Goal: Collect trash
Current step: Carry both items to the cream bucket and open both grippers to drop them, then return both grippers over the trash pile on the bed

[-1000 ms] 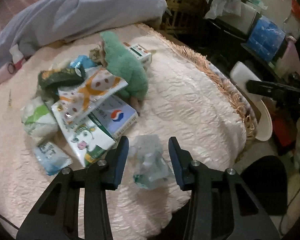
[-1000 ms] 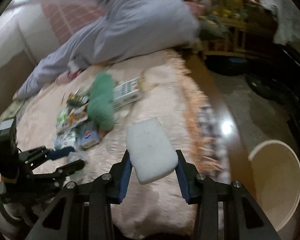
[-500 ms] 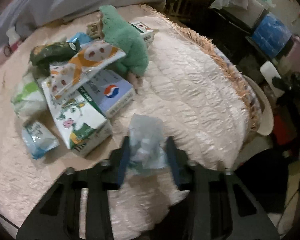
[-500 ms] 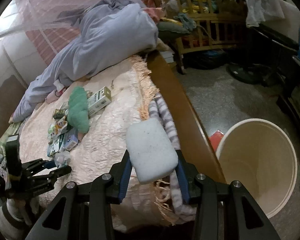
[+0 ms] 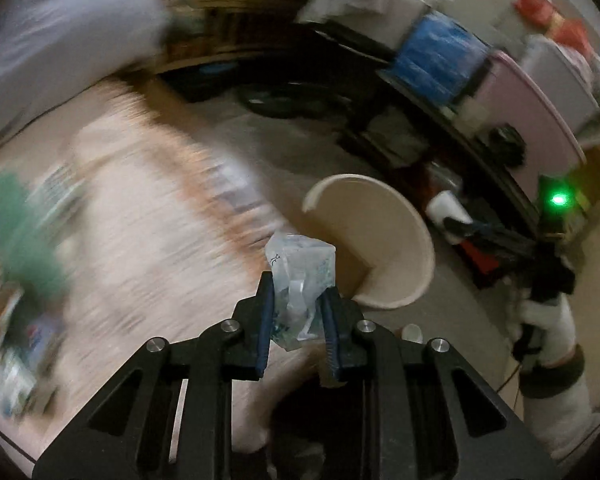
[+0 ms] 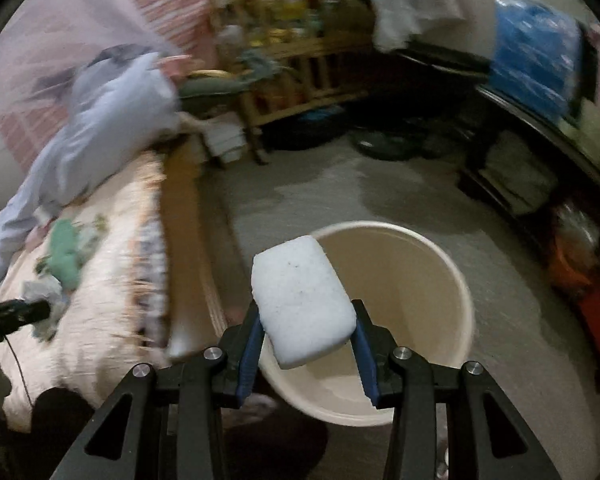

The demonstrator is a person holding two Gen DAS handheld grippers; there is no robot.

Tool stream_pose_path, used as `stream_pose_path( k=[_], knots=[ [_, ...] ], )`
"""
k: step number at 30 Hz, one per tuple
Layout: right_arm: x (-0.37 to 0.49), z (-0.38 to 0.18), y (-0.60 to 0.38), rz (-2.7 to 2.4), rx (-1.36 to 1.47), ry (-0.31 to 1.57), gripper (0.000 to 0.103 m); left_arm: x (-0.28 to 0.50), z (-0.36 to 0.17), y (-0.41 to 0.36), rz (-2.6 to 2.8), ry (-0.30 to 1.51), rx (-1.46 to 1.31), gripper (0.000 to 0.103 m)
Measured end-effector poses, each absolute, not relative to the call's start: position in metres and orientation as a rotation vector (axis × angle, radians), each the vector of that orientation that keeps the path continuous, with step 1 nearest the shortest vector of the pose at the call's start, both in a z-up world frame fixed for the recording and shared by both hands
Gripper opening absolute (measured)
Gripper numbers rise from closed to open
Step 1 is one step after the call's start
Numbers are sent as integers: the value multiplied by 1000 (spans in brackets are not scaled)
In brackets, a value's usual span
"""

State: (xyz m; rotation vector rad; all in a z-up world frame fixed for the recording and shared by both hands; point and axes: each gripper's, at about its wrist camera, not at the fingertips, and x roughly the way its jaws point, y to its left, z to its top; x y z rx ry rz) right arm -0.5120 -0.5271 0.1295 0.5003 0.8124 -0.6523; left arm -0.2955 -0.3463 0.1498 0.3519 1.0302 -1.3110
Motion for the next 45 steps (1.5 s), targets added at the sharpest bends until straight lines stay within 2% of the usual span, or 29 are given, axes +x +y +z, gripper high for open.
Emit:
stream_pose_path(
  k=[7, 9, 11, 14, 17, 29, 37, 45],
  knots=[
    [-536, 96, -569, -717, 574, 839, 40, -335, 136, -449, -1457, 1101, 340, 23],
    [-536, 88, -576, -720, 589, 841, 41, -336, 128, -466, -1472, 1133, 328, 40],
    [-535, 83, -580, -726, 598, 836, 48, -333, 120, -479, -1458, 1167, 301, 49],
    [-538, 81, -586, -757, 611, 812, 52, -329, 114, -484, -1436, 1196, 275, 49],
    [-540, 80, -587, -750, 660, 786, 68, -322, 115, -476, -1413, 1203, 266, 50],
    [-503, 107, -531, -655, 582, 778, 69, -290, 149, -365, -1056, 907, 347, 50],
    [-457, 141, -471, -575, 471, 752, 69, -269, 151, -282, -911, 850, 297, 50],
    [-407, 165, -414, -455, 382, 759, 69, -265, 165, -233, -806, 762, 286, 50]
  ],
)
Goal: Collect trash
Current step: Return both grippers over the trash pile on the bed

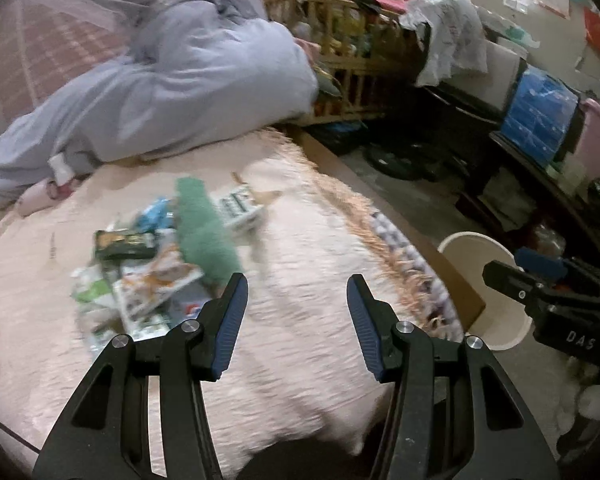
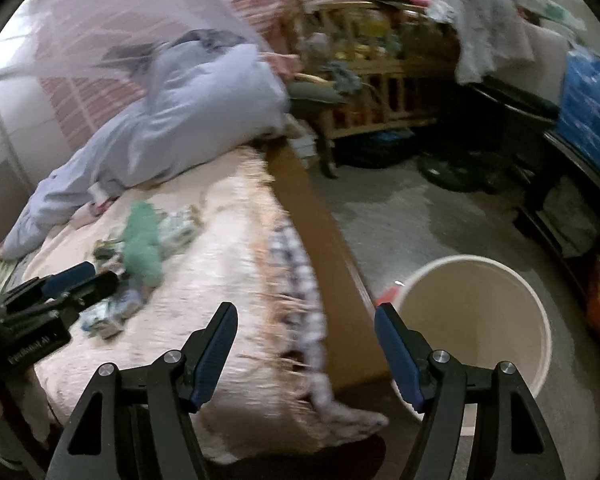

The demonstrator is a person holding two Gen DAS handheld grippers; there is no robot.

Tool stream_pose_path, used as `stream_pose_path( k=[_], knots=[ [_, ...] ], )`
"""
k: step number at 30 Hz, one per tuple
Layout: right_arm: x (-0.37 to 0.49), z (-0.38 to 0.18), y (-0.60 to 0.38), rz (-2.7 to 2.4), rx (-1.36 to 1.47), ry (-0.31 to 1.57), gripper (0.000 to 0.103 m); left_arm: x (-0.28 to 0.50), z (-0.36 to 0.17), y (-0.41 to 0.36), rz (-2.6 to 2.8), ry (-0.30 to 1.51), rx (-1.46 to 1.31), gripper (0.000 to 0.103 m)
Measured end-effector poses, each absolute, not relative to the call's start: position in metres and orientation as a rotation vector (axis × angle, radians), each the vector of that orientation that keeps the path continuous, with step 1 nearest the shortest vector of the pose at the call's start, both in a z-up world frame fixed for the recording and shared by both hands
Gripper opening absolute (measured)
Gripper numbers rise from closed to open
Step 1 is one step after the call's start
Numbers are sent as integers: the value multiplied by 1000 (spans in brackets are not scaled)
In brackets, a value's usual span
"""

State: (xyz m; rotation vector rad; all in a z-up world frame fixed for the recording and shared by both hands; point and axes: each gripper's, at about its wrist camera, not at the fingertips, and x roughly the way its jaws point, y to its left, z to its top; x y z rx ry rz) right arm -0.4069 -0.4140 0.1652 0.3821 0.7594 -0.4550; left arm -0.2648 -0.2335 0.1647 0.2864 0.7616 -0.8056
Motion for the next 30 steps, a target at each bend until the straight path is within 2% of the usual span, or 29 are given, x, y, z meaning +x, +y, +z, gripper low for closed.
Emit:
stream_pose_path(
  k=[23, 30],
  knots=[
    [-337, 188, -316, -242, 244, 769, 70, -246, 166, -135, -606, 735, 201, 50],
    [-322, 183, -299, -198, 220, 792, 73, -230, 148, -96, -578, 806, 159, 50]
  ],
)
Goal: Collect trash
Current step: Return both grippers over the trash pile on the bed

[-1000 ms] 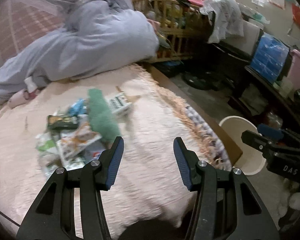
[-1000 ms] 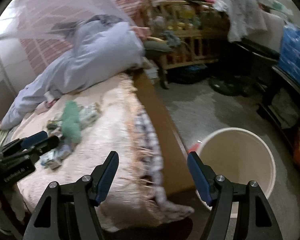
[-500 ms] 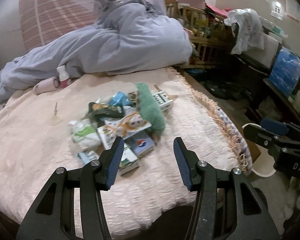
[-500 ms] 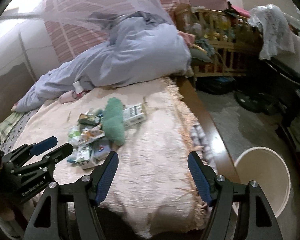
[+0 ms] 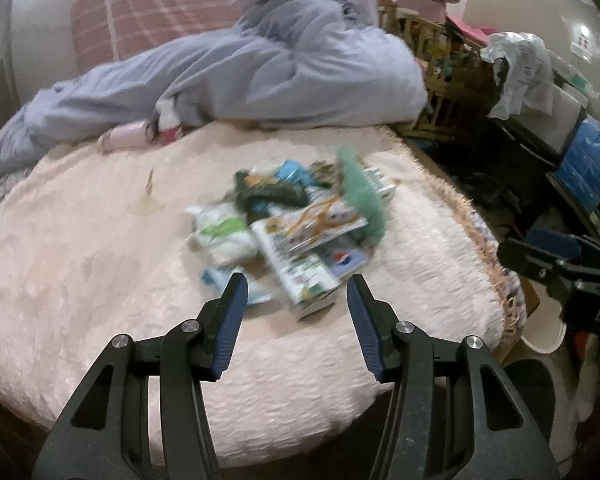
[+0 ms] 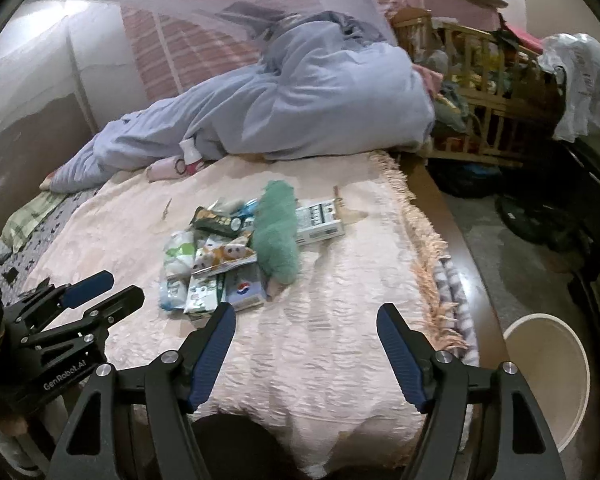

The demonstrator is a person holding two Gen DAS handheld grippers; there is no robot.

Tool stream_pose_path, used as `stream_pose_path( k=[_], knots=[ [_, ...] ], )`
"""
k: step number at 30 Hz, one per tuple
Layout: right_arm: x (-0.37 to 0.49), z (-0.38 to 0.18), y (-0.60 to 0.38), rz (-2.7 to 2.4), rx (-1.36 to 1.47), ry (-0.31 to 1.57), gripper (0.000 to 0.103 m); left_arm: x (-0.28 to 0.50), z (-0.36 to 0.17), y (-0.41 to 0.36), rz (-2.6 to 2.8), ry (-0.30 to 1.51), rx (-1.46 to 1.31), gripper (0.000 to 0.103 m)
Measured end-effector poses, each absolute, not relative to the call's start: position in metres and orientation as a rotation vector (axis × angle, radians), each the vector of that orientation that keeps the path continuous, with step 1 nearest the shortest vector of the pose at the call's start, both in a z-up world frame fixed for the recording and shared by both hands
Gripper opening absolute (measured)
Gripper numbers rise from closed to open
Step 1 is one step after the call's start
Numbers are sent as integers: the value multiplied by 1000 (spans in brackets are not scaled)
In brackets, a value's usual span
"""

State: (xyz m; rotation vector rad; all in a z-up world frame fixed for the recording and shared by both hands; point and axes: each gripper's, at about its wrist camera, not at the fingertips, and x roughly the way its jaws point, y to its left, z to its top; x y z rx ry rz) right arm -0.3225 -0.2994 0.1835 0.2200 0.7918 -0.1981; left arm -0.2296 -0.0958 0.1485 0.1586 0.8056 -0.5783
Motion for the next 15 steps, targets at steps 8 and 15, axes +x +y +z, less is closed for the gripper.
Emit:
stream_pose_path(
  k=[8, 15],
  knots=[
    [-282, 151, -280, -107, 196, 882, 75, -197, 109, -42, -509, 913, 111, 50],
    [-241, 125, -272, -66, 201, 941, 75, -173, 96, -38, -513, 971, 57, 50]
  ],
)
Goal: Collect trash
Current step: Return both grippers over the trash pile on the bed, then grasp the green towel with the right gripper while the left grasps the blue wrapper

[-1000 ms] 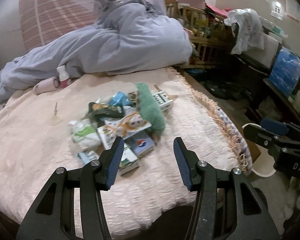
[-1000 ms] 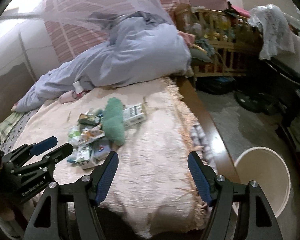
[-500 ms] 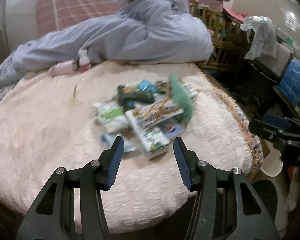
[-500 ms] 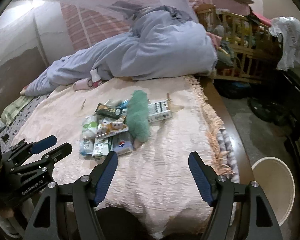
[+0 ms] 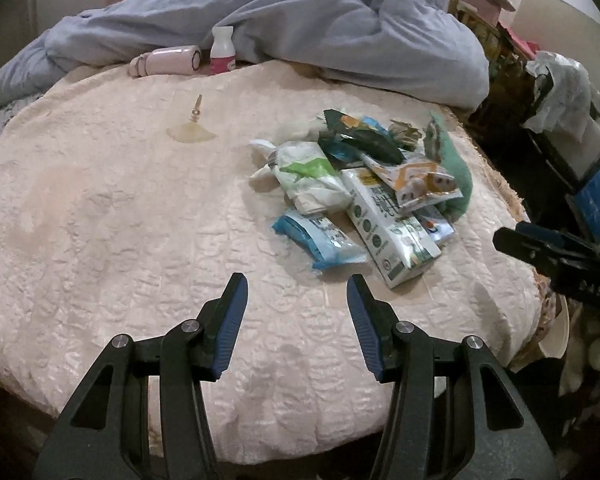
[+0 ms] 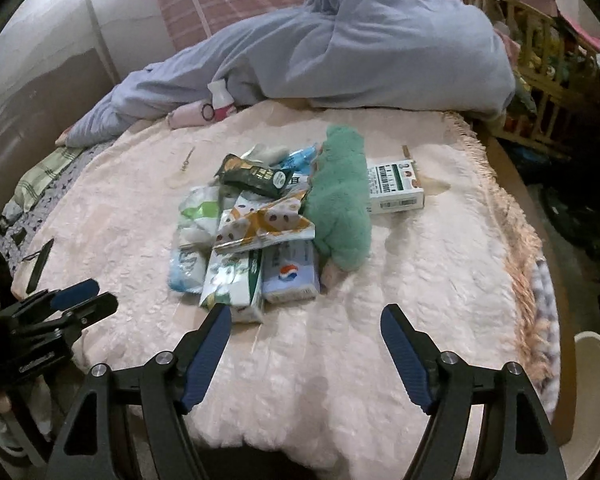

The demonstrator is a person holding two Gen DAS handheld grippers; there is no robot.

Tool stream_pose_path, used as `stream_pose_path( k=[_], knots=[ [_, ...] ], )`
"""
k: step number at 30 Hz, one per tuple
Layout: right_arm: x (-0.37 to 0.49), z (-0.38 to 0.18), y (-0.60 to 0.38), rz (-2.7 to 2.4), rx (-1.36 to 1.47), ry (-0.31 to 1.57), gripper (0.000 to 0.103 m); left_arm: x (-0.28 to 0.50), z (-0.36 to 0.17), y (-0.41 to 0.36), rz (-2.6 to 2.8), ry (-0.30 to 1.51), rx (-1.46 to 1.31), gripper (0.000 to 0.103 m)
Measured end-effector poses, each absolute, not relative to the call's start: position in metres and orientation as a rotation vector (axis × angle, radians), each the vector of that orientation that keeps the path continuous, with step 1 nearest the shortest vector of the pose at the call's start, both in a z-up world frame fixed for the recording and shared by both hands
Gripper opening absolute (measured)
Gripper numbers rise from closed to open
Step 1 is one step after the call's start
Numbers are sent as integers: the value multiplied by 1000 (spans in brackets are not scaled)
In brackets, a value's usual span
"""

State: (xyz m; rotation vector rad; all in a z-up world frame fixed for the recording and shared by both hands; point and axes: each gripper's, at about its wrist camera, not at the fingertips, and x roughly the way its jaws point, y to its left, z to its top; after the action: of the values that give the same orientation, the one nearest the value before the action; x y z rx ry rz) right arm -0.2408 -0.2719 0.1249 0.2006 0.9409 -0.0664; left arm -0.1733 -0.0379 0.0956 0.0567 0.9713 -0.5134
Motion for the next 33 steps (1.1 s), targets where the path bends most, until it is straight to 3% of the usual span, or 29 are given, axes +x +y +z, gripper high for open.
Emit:
stream_pose_path(
  k=[20, 22, 23, 24, 27, 33],
  knots=[
    [-141, 94, -333, -69, 393, 967, 74, -111, 49, -77, -534, 1078, -77, 50],
    [-137, 85, -336, -42, 454, 972, 50, -109, 45, -78, -545, 1086, -82, 49],
    [-137, 83, -337, -36, 469, 973, 45, -108, 44, -78, -554, 1092, -89, 44],
    [-137, 81, -337, -37, 469, 970, 43, -108, 42, -78, -569, 1099, -101, 32],
    [-145, 88, -334, -32, 433, 949, 41, -108, 45, -74, -574, 1098, -102, 22],
    [-181, 119, -342, -44, 393, 886, 41, -125, 68, -60, -607, 1073, -80, 18]
  ],
)
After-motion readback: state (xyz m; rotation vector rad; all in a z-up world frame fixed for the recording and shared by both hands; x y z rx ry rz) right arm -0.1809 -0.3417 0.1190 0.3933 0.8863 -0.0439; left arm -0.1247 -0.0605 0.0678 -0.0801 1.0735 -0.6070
